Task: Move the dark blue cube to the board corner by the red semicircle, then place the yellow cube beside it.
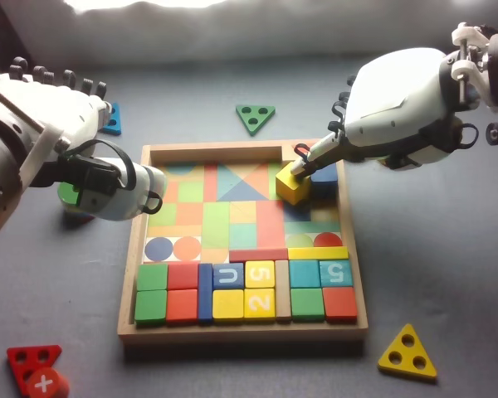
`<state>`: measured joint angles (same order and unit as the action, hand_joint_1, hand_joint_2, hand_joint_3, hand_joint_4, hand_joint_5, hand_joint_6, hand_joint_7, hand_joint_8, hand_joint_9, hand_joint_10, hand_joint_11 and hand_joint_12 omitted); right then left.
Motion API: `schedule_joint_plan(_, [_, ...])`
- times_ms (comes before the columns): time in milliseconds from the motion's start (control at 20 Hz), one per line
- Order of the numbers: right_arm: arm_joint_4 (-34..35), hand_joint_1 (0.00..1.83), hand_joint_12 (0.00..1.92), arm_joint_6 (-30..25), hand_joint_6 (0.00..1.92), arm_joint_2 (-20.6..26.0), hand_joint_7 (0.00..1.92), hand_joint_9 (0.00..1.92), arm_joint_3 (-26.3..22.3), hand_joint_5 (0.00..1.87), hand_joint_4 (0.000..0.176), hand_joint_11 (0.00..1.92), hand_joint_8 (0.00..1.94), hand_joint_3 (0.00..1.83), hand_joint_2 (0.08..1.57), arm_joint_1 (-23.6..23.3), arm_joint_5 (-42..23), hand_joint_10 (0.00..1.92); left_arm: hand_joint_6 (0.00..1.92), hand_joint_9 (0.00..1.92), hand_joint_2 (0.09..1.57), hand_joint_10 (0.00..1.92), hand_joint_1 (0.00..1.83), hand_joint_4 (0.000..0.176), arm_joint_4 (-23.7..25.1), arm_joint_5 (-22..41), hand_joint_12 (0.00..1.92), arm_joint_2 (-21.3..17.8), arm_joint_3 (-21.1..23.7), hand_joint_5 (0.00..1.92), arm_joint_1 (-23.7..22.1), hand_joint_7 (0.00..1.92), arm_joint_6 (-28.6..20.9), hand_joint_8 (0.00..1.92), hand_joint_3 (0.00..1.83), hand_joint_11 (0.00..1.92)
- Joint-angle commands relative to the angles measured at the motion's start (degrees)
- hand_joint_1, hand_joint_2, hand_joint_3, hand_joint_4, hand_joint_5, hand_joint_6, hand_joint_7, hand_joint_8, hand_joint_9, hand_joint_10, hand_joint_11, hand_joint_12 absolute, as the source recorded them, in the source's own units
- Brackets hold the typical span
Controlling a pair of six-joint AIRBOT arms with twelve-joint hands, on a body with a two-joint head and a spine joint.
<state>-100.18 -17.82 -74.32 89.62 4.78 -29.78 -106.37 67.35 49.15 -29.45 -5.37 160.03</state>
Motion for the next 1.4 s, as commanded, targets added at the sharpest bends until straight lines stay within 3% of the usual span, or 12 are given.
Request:
schedule_joint_plan(0, [1.11, 1.79, 1.92, 0.22, 0.0, 0.97, 1.11, 1.23, -0.33, 0.38, 0.0, 1.36, 1.94, 0.0, 1.13, -0.23, 0.8, 1.92, 0.0, 0.06, 1.25, 0.0, 0.0, 0.0, 4.81, 1.13, 0.03, -0.45, 0.17, 0.11, -0.79, 0.09, -0.04, 0.0, 0.0, 0.01])
schedule_joint_plan(1000, [0.23, 1.8, 1.92, 0.51, 0.0, 0.57, 1.05, 1.18, -1.81, 0.4, 0.0, 1.26, 1.94, 0.0, 1.15, -3.07, 1.42, 1.92, 0.0, 0.06, 1.26, 0.01, 0.04, 0.0, 4.63, 1.19, 0.01, -0.45, 0.19, 0.14, -0.9, 0.1, -0.02, 0.0, 0.0, 0.01])
schedule_joint_plan(1350, [-0.31, 1.81, 1.92, 1.56, 0.0, -0.77, 1.11, 1.23, -1.78, 0.42, 0.0, 1.34, 1.94, 0.0, 1.13, -2.73, 2.04, 1.92, 0.01, 0.06, 1.27, 0.0, 0.02, 0.0, 4.64, 1.19, 0.01, -0.45, 0.19, 0.13, -0.9, 0.09, -0.02, 0.0, 0.0, 0.01])
